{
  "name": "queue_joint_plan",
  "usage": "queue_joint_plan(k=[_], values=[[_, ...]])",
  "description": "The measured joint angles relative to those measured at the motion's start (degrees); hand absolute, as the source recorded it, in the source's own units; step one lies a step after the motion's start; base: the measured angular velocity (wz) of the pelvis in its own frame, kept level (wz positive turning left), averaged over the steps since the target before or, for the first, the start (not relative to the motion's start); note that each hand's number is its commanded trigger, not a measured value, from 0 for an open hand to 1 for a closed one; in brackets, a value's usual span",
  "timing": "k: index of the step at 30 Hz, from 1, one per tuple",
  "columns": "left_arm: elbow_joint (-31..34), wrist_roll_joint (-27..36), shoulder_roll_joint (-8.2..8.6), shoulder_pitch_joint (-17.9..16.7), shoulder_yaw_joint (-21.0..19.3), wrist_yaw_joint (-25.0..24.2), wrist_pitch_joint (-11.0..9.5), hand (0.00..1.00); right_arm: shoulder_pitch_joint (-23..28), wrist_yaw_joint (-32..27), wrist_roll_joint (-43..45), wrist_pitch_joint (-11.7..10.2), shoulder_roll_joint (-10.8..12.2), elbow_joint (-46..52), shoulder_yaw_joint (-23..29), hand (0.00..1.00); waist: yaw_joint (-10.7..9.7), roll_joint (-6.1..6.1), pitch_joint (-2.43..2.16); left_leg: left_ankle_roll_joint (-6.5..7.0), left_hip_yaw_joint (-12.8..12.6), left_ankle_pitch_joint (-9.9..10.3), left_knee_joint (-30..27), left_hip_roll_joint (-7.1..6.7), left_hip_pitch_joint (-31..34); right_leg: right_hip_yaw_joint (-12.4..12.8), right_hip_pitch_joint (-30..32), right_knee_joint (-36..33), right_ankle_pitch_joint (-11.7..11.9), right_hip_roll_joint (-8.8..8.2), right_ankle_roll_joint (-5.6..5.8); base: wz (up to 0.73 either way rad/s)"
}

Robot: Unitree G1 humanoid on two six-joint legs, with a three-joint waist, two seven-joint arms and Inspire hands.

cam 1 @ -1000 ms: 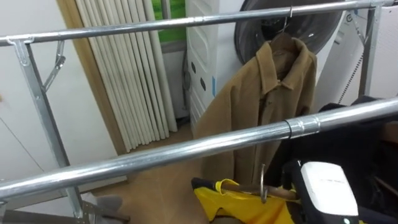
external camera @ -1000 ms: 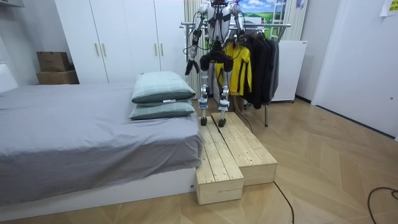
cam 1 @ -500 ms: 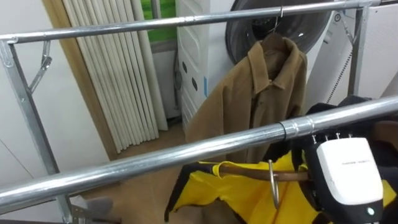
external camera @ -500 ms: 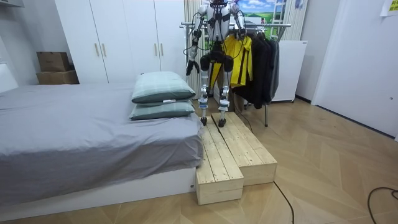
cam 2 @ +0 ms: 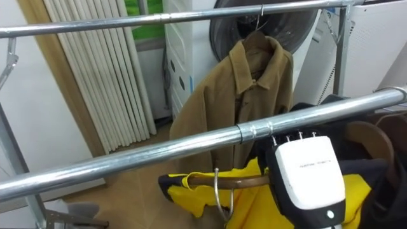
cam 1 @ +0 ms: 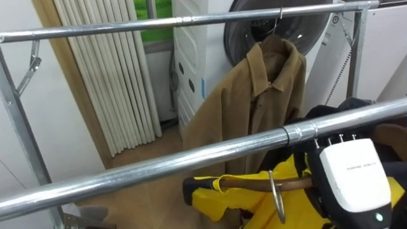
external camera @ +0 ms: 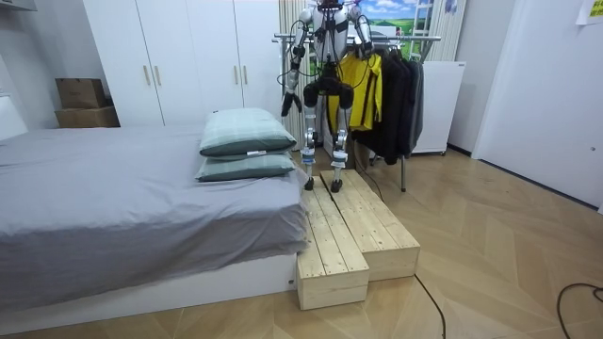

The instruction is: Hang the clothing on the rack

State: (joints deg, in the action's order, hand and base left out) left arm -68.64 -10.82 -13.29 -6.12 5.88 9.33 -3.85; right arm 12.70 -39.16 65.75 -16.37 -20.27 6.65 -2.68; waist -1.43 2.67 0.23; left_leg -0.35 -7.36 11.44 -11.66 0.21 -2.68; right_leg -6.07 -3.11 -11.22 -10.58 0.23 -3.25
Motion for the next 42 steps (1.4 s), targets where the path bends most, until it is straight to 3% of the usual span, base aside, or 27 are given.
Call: queue_joint_plan(k=[7, 11, 17, 25, 31, 36, 42], values=[[-0.1, 0.0, -0.16, -0.4, 0.1, 0.0, 0.0, 0.00, 0.0, 2.5, -0.3, -0.2, -1.6, 1.3, -0.1, 1.00, 0.3, 0.22, 0.13, 0.01, -0.1, 0.0, 0.3, 0.07, -0.4, 1.0, 0.2, -0.4, -0.1, -0.02, -0.12, -0.03], [0.1, 0.0, -0.18, -0.3, 1.2, 0.0, 0.1, 0.00, 0.0, 7.0, -1.6, 0.6, -2.3, 3.3, -0.6, 1.00, 0.4, 0.25, 0.14, 0.01, -0.7, 0.0, 0.4, 0.19, -1.0, 1.4, 0.0, -0.5, -0.1, 0.01, -0.12, -0.07], [0.5, -0.1, -0.44, -0.2, 2.3, 0.0, 0.1, 0.00, 0.0, 15.0, -12.6, 2.2, -2.6, 5.6, -2.6, 1.00, 0.7, 0.26, 0.14, 0.01, -0.6, 0.0, 0.3, 0.21, -0.8, 1.2, 0.1, -0.5, -0.1, 0.10, -0.14, 0.00], [0.5, -3.1, -0.43, -0.4, 2.2, -0.1, 0.1, 0.00, 0.0, 20.6, -23.2, 1.9, -2.5, 7.3, -2.8, 1.00, 1.6, 0.12, 0.13, 0.01, -0.5, 0.0, 0.3, 0.20, -0.5, 0.8, 0.0, -0.3, -0.1, -0.10, -0.14, 0.03], [2.2, -5.1, -0.10, -0.4, 2.1, -0.4, 1.2, 0.00, 0.0, 25.9, -34.0, 2.4, -1.1, 7.3, -2.8, 1.00, 1.6, -0.26, 0.33, -0.01, -0.4, 0.0, 0.0, 0.14, -0.3, 0.5, -0.2, -0.4, 0.0, -0.35, -0.06, 0.03], [2.2, -5.1, 0.02, -0.5, 2.0, -1.2, 2.3, 0.00, -0.4, 27.4, -41.3, 5.9, 2.3, 7.2, -1.2, 1.00, 1.6, -0.25, 0.33, -0.01, -0.5, 0.0, -0.2, 0.17, 0.0, 0.9, 0.1, -0.5, 0.0, -0.26, 0.00, 0.00], [2.2, -5.1, 0.82, -1.2, 1.0, -1.5, 3.1, 0.00, -0.5, 27.4, -46.7, 6.6, 3.4, 7.2, -0.5, 1.00, 1.7, -0.38, 0.34, 0.00, -0.5, 0.0, -0.6, 0.25, 0.0, 0.8, 0.0, -0.4, 0.0, -0.17, -0.05, 0.00]])
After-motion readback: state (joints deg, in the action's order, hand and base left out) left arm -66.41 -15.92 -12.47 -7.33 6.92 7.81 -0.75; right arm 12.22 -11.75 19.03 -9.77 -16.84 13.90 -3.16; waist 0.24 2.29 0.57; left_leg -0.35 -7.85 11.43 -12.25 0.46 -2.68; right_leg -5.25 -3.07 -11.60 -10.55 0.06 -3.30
